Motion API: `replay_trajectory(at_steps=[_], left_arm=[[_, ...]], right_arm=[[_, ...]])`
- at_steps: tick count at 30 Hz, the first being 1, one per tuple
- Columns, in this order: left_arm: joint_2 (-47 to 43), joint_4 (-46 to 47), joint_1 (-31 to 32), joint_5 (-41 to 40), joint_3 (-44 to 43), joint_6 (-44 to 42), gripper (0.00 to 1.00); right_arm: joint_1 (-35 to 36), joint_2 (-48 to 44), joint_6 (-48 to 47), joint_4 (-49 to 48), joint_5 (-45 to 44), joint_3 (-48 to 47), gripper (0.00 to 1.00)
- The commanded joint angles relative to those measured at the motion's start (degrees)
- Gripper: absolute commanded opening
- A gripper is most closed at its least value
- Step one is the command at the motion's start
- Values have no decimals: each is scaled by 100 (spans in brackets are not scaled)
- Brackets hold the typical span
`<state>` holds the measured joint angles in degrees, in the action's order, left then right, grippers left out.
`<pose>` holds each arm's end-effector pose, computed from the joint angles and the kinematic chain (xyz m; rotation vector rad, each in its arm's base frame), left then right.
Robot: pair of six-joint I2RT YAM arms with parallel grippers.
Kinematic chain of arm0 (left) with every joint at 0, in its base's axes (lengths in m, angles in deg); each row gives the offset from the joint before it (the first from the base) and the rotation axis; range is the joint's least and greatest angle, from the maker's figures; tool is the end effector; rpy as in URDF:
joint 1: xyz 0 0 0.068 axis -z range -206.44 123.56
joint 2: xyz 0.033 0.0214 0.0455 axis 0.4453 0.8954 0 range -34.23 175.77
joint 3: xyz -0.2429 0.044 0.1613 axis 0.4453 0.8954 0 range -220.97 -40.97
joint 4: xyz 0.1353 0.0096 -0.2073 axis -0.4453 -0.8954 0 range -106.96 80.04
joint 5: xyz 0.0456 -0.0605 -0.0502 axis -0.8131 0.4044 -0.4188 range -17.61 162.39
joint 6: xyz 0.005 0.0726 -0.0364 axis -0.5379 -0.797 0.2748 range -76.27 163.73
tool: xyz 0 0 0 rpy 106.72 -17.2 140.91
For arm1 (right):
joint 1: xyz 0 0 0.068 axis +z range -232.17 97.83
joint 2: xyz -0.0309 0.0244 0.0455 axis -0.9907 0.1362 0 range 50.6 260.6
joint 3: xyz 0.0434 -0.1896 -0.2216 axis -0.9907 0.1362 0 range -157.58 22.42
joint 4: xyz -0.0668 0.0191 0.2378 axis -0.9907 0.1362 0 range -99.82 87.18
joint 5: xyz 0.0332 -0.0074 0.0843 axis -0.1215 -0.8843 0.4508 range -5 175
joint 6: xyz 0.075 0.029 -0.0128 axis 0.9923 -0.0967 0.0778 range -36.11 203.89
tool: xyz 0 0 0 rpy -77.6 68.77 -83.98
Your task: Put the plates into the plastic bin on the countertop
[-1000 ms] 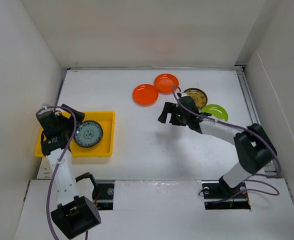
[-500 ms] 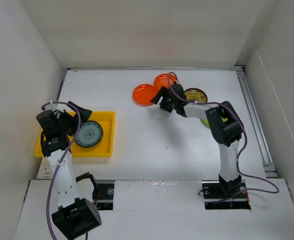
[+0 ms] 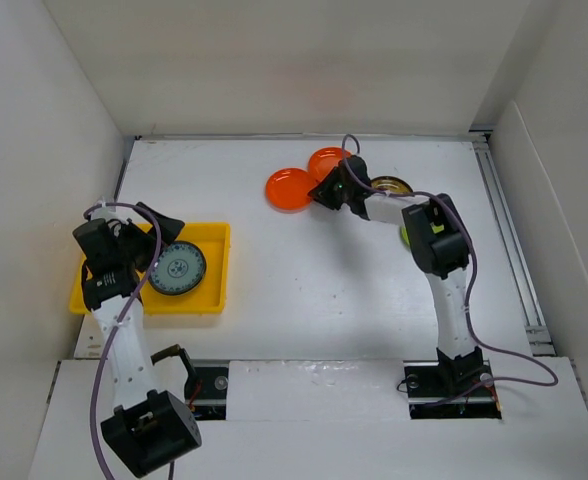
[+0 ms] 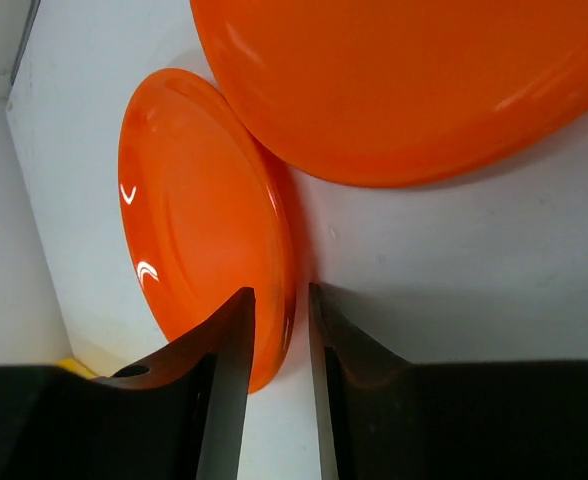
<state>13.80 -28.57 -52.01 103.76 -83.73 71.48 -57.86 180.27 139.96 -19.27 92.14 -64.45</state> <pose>0.1834 0.0471 0.3110 -0.5517 1.8870 -0.5670 0.4822 0.2274 0.1426 0.5553 2.2352 0.9106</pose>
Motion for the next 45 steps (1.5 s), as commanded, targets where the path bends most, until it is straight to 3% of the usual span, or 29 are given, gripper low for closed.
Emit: replay_trajectory(at_steps=[1,5,9,12,16,17,20,23,28,33,34,38,43,45], left_arm=[[31,200,-1,9,14,-68,100],[31,200,-1,9,-39,-68,100],[84,147,-1,9,-39,-68,100],[232,147,261,185,-92,-156,100],[689,42,1375,-665,-872,-103,100],[812,-28,2144,-1190,-1083,-42,100],[1453,-29,3324,-1817,-1795,195,100],[2084,154,4100,-1942,-2130,327,100],[2606,542,4604,-2013,-2079,661,96],[2606,666,4604,-2135,-1867,732,72],[2606,666,4604,-2188,-1867,732,51],[2484,727,4604,-2188,-1762,732,11],[2430,859,4604,-2188,-1700,732,0],[2317,710,4508,-2450,-1700,810,0]], right_arm=[[-41,287,79,443,226,-504,34],[-94,621,79,839,464,-1110,25],[-94,728,10,972,815,-1341,0],[-24,210,-298,972,763,-834,0],[117,-1464,-1131,919,377,116,0],[204,-1766,-1238,919,254,327,0],[345,-2732,-1554,919,-19,1048,0],[398,-3270,-1704,919,829,1523,0],[522,-3807,-1775,444,1659,2077,0],[469,-4213,-1828,392,2010,2262,0],[469,-4282,-1880,392,2089,2262,0],[469,-4283,-1881,392,2239,2262,0],[574,-4283,-1811,67,2617,2262,0],[574,-4283,-1811,66,2617,2262,43]])
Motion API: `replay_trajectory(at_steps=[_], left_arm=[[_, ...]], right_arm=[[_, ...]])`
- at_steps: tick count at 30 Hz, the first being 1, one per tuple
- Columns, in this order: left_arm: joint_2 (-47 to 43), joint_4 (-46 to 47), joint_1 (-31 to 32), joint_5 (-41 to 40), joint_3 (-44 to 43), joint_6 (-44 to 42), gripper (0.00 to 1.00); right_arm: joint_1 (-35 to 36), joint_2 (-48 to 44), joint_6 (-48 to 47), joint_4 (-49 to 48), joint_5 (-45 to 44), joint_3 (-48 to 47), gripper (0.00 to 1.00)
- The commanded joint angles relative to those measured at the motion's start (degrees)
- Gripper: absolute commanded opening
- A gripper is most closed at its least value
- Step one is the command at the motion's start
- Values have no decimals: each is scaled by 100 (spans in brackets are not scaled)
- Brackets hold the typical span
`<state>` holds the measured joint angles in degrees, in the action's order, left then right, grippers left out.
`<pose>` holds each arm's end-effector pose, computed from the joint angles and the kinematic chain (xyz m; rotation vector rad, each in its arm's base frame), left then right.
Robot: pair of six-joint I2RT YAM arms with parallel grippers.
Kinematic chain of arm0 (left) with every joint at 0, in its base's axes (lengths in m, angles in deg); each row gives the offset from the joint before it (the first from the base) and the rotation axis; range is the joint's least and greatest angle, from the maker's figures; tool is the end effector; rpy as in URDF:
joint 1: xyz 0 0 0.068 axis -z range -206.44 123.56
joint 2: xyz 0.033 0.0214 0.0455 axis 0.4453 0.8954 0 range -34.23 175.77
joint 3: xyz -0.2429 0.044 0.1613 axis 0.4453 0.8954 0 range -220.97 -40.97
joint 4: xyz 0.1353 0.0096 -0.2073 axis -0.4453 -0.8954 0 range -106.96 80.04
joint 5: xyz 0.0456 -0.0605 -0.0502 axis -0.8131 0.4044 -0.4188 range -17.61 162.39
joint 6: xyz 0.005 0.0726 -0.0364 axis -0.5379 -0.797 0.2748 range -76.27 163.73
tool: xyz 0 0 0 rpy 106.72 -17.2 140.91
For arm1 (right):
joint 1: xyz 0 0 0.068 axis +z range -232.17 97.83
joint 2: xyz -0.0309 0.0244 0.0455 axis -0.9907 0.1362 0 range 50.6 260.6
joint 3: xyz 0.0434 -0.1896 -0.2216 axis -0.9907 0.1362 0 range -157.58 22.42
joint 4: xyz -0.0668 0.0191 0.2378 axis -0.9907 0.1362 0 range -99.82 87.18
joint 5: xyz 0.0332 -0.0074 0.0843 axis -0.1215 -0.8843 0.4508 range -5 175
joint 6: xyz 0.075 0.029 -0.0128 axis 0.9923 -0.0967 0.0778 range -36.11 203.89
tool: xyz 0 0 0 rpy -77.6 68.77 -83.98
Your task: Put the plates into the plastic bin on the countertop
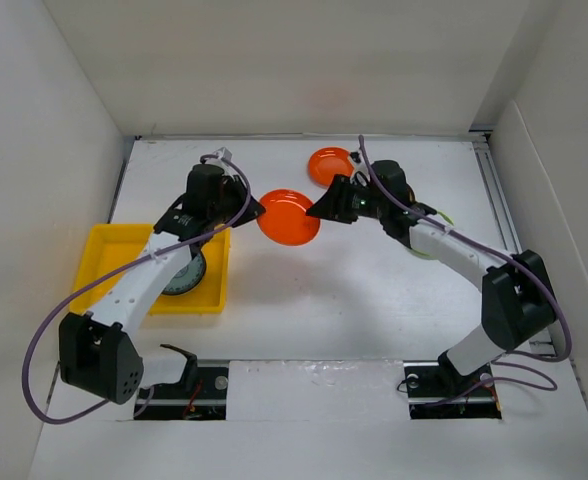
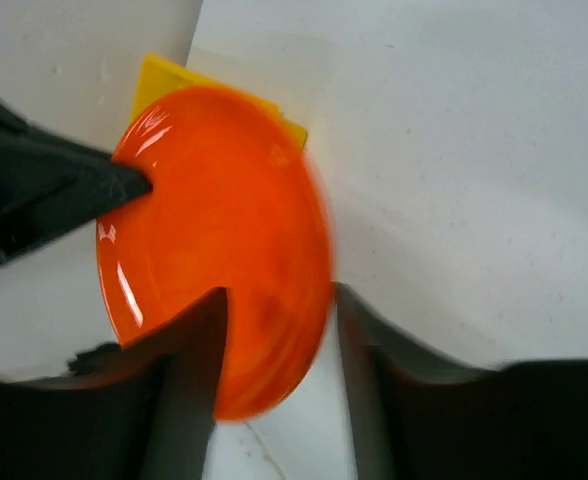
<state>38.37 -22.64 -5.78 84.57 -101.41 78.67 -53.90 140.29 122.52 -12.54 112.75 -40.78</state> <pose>0.2771 -0.1204 0.3373 -0.1182 2.0903 -0.8197 0.3157 0.2071 0.2962 -0.1492 2.1469 1.2021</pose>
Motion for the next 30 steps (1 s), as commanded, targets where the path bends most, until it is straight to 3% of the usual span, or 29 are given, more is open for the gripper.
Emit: replay_trajectory(at_steps=[1,2,3,6,13,21,27,29,30], left_arm=[[-289,-39,-194,-681,120,170,0],[-394,-102,-290,-795,121,250,0],[-500,-189,-552,-1066,190,337,0],[-947,-619,-1176,-1489,322,732,0],[-1984,-1305,-2600,-2553,1148,1629,0],[-2171,-1895,-2770,-3687,1764,2464,0],[-2364,-2000,-2770,-3961,1922,2685,0],[-2416,-2001,-2770,-4031,1922,2685,7],[-2417,-2053,-2770,-4083,1922,2685,17]], right_arm=[[179,-285,-66,-607,443,-35,59],[179,-285,-66,-607,390,-35,69],[118,-346,-119,-607,311,44,100],[-93,-347,-259,-440,-120,185,100],[-384,-347,-584,-387,-112,694,100],[-734,-584,-717,-387,143,1020,100],[-1130,-1075,-822,-387,407,1301,100],[-1201,-1208,-822,-309,407,1301,100],[-1271,-1269,-892,-221,407,1354,100]])
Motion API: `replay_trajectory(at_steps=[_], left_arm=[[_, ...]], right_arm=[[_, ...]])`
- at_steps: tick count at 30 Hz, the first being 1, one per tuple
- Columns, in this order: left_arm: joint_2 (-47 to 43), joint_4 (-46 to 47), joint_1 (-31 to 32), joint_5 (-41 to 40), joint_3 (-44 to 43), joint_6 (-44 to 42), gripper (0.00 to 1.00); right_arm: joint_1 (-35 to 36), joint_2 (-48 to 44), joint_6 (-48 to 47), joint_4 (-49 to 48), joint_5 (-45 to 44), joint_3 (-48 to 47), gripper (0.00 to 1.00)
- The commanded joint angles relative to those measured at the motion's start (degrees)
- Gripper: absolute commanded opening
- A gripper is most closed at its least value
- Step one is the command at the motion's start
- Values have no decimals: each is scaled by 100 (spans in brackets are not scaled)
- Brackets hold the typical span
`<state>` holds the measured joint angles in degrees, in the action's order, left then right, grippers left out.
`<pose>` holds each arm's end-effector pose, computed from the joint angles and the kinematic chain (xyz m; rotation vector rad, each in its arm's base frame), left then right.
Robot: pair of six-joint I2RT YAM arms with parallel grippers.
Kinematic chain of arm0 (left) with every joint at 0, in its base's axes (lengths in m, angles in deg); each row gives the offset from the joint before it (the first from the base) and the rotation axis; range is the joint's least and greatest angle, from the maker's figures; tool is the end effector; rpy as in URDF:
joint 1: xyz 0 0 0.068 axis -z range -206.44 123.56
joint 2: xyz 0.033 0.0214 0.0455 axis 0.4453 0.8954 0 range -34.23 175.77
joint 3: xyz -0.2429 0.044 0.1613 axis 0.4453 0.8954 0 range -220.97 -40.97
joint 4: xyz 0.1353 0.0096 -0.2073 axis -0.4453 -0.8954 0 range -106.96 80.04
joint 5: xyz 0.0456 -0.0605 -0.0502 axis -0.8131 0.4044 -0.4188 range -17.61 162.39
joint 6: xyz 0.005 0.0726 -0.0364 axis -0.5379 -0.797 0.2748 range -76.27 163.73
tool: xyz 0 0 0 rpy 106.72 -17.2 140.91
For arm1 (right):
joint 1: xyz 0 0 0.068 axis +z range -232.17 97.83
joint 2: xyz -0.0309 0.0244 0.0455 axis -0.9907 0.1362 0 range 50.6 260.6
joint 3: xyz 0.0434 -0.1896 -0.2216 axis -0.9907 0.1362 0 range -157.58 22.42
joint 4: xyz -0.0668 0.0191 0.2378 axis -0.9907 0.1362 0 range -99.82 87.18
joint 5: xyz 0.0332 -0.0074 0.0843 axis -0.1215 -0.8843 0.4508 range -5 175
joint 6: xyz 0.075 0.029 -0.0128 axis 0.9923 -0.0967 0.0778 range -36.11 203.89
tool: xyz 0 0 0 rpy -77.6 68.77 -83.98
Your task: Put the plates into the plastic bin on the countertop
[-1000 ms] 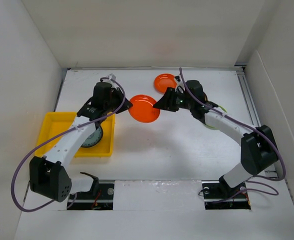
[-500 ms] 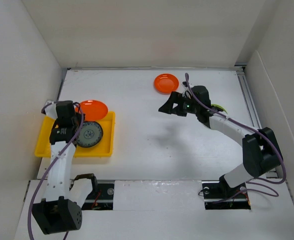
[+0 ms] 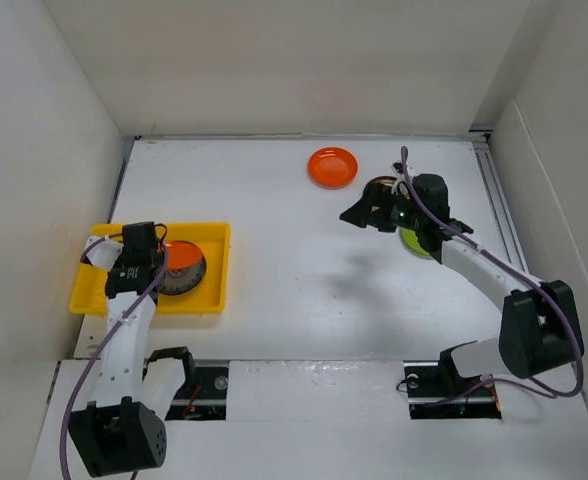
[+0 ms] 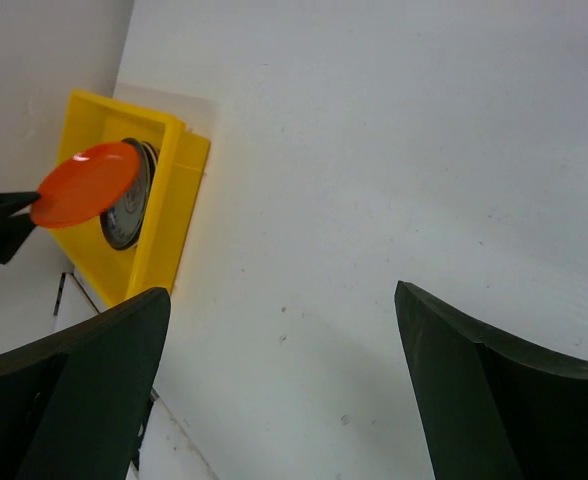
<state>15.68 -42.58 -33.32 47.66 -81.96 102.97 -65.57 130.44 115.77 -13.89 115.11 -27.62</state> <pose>0.1707 0.0503 0.2649 -1.3860 1.7307 -0.0041 0.2972 0.1256 0.2747 -0.0723 2.1183 1.0518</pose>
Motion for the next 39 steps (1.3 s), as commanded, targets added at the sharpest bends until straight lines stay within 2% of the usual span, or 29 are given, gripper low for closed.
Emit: replay_trajectory(at_steps=[1,3,5,7,9,10,11,12,14,15,17,18,21,22,24,26,31,34,35,38,39], left_arm=[[-148,-121,-16,-453,-23,315,44],[-200,-122,-16,-454,-76,316,73],[-279,-122,-16,-454,-128,185,91],[-367,-122,-16,-392,-198,106,100],[-456,-43,-16,-77,-277,-175,100],[-552,62,-16,116,-330,-359,100],[-640,376,-16,361,-330,-544,100],[-640,666,-16,1156,-330,-1067,100],[-406,1412,80,2056,-269,-1423,100],[-194,1538,429,2504,-269,-1485,100],[567,1758,896,2727,-558,-1670,100],[816,1881,1560,2676,-672,-1757,100],[1658,1934,2810,1834,-1252,-1758,100],[1836,2048,3389,1727,-1366,-1758,100],[2336,2233,3753,1831,-1630,-1706,100],[2593,2497,4149,1910,-1754,-1626,100],[2998,2848,4475,2270,-2009,-1626,100],[2998,3085,4475,2429,-1956,-1626,100],[2998,3086,4475,2490,-1956,-1626,100],[2945,3086,4475,2491,-1956,-1679,100],[2945,3086,4475,2491,-1956,-1679,100]], right_arm=[[-104,-423,-217,-32,171,38,100],[-297,-591,-270,55,171,143,100],[-464,-854,-270,135,171,213,100],[-806,-1117,-270,284,101,371,100],[-1096,-1303,-270,451,48,451,100],[-1463,-1399,-270,739,-109,521,100],[-1667,-1644,-183,907,-293,591,100],[-1869,-1803,-69,1013,-521,705,100],[-2554,-2137,177,1075,-1085,1247,100],[-2800,-2460,378,1076,-1173,1443,100],[-3423,-2717,494,1076,-1375,1873,100],[-3592,-2893,495,1076,-1454,1971,100],[-4094,-2947,556,1076,-1569,2165,100],[-4156,-2747,556,1076,-1648,2165,100],[-4208,-2413,556,944,-1763,2087,100],[-4262,-1702,556,690,-1667,2008,97],[-4262,-339,381,303,-1209,1481,88],[-4262,216,319,302,-1209,1226,78],[-4262,347,258,250,-1209,1147,71],[-4262,875,126,249,-1104,866,64],[-4262,1137,73,249,-1104,795,57]])
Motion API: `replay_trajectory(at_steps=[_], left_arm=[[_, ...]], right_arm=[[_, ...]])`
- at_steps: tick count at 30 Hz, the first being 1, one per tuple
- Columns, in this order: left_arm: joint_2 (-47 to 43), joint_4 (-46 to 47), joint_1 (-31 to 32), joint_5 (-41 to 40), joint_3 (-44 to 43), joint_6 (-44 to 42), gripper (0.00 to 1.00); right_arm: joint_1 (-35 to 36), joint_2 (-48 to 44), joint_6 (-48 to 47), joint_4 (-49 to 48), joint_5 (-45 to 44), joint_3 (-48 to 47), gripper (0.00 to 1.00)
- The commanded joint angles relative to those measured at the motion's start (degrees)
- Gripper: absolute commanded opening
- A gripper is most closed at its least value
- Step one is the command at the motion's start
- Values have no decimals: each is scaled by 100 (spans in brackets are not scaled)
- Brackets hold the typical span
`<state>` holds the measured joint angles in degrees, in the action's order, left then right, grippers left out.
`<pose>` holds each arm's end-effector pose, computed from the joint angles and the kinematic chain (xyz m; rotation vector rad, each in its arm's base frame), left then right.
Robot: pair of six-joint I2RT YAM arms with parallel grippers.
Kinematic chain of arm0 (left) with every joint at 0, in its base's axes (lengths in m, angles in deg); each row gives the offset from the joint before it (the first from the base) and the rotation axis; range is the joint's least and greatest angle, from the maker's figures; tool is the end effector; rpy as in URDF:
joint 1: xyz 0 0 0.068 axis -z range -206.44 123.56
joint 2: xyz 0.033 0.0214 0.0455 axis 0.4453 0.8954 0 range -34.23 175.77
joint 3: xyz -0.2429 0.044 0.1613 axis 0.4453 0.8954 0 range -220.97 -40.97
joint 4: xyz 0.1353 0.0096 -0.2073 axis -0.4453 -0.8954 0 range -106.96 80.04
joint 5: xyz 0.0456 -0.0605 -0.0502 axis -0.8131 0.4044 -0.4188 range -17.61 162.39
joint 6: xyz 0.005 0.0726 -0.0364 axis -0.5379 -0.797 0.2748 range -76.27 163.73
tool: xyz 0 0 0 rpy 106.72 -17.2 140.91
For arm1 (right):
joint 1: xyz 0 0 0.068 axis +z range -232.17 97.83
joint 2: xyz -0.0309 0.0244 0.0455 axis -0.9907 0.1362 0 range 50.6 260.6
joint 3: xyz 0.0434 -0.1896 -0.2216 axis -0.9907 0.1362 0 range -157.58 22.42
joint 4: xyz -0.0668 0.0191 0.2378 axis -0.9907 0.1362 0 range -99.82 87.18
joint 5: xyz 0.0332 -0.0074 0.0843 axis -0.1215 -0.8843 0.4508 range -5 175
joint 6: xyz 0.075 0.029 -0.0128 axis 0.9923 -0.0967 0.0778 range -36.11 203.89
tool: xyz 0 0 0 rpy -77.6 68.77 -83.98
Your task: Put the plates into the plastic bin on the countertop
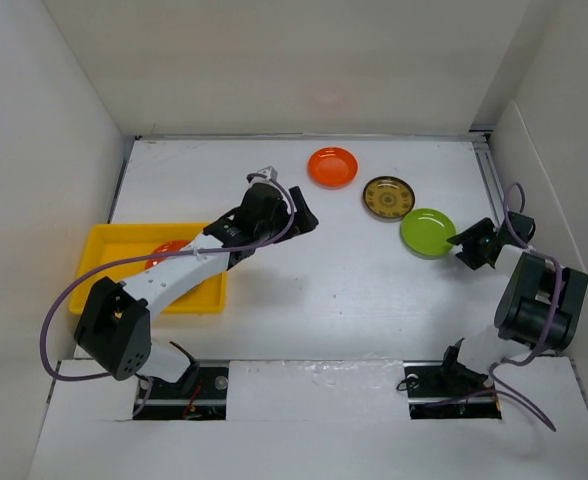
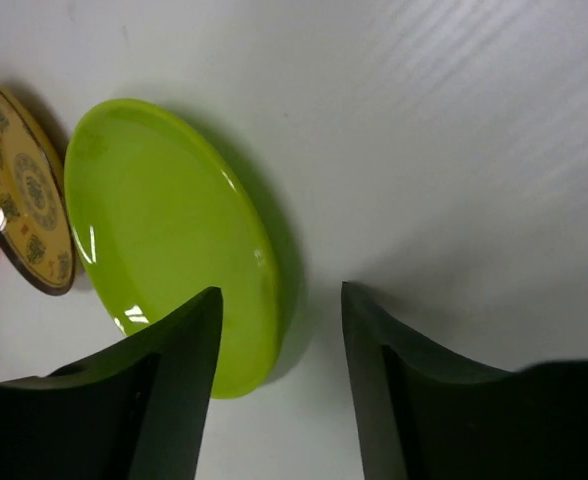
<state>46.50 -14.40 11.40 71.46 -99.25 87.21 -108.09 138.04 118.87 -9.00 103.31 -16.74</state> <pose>0.2680 -0.2067 0.2987 -0.1165 2.1511 -0.8488 0.2773 -0.1101 0.1614 1.0995 2.1571 0.4596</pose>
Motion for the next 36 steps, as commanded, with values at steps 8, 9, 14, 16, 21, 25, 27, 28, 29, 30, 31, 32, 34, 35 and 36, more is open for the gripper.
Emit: replay_trajectory(at_steps=[8,9,14,16,21,25,27,28,29,30,31,32,34,35,36], left_arm=[[-22,155,4,-48,-342,-218,100],[30,155,4,-48,-342,-218,100],[197,155,4,-48,-403,-165,100],[198,155,4,-48,-455,-165,100],[417,102,4,66,-526,-218,100],[681,321,160,523,-763,-402,100],[855,505,284,690,-947,-507,100],[953,672,407,786,-1035,-595,100],[1067,725,408,1031,-1141,-595,100],[1285,726,477,1129,-1385,-648,100],[1418,726,478,1191,-1527,-648,100],[1515,726,548,1313,-1650,-648,100],[1665,647,548,1315,-1906,-648,100],[1726,699,548,1315,-1906,-648,100],[1727,778,548,1454,-1906,-596,100]], right_arm=[[-10,844,-439,-108,278,-742,42],[-10,845,-492,-30,279,-795,40],[-10,959,-659,128,332,-926,10],[42,959,-659,129,332,-927,3],[42,654,-712,182,446,-787,0],[95,-515,-590,321,60,-374,0],[322,-955,-589,550,-73,-373,0],[445,-1287,-702,655,-125,-373,0],[577,-1413,-703,761,-125,-452,0],[805,-1623,-782,814,83,-452,0],[885,-1712,-782,710,355,-452,0],[947,-1782,-782,587,697,-452,0],[1105,-1835,-782,289,1840,-382,0],[1193,-1836,-782,287,1974,-382,0],[1298,-1888,-782,287,2053,-382,0]])
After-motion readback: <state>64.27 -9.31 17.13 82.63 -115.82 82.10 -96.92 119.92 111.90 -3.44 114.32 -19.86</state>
